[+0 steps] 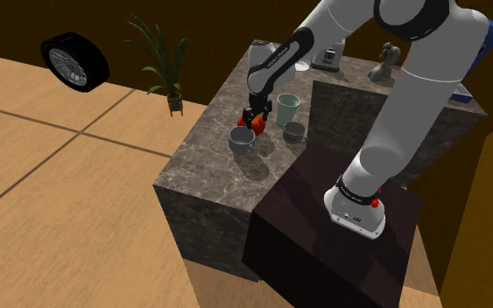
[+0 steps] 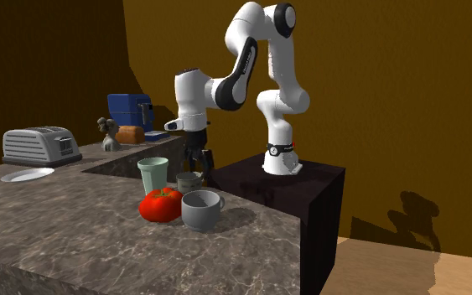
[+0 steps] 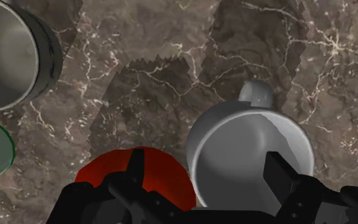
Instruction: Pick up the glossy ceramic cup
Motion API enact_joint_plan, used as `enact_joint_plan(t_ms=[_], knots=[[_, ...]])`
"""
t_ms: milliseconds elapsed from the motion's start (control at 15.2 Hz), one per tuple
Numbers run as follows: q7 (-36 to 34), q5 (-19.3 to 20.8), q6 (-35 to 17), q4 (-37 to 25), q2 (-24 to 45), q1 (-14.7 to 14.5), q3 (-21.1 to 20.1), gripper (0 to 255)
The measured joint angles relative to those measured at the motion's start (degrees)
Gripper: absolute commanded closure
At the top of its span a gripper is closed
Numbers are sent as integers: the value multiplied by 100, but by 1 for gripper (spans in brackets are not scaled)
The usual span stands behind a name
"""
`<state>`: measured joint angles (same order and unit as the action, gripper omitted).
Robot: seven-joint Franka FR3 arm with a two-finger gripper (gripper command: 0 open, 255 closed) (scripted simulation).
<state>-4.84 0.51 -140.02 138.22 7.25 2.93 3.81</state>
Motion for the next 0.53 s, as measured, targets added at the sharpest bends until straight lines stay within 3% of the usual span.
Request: enact_joint_plan(t_ms=[198,528], knots=[[-17,-39,-360,-347,687,4,-11,0],[4,-72,-678,-507,1157,26,-21,0]])
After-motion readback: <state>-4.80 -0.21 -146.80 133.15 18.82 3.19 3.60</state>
